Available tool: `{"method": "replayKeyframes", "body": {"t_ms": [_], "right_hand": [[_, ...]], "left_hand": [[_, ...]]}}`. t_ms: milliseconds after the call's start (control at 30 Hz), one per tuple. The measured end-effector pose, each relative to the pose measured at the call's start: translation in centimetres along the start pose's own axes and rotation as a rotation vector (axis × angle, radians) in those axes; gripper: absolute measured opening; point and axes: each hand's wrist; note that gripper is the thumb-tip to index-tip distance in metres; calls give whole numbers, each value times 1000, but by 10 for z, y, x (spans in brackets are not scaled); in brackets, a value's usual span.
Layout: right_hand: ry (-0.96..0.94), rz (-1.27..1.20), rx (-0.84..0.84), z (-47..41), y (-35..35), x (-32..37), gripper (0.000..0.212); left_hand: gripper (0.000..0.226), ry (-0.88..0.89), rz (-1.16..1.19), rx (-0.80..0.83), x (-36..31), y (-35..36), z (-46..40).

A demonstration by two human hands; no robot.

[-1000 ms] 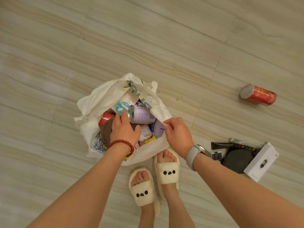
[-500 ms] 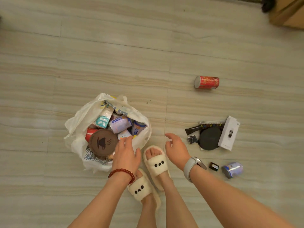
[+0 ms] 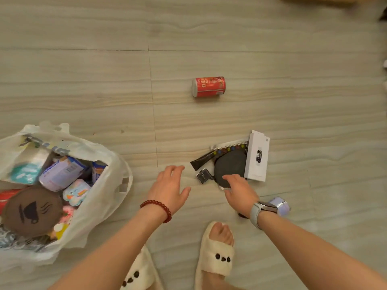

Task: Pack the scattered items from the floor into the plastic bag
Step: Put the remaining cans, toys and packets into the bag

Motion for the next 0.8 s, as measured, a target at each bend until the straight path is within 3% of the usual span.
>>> {"method": "replayKeyframes", "body": {"t_ms": [167, 267, 333, 433, 567, 667, 800], "right_hand": [[-128, 305, -134, -80, 19, -58, 69], [-165, 435, -122, -115, 26, -76, 88], [-178, 446, -105, -128, 25, -82, 90], [-168, 428, -176, -135, 18, -82, 84], [-162, 368, -236, -131, 19, -70, 62], [-223, 379, -274, -126, 23, -57, 37], [-351, 381, -274, -116, 10, -32, 25]], "left_hand": [[81, 107, -123, 25, -13, 77, -94], [106, 127, -251, 62, -12, 109, -132], [110, 149, -370, 31, -6, 123, -146], [97, 210, -441, -84, -1, 129, -152], [68, 322, -512, -67, 12, 117, -154], [59, 258, -275, -71, 27, 100, -148], [55, 208, 17, -166, 37, 72, -131]]}}
Point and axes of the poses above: each hand's wrist, its own z-axis away from the middle knuckle, its own y-axis out of the palm, x = y × z, and after that the axes turned 5 degrees about -y, right-handed
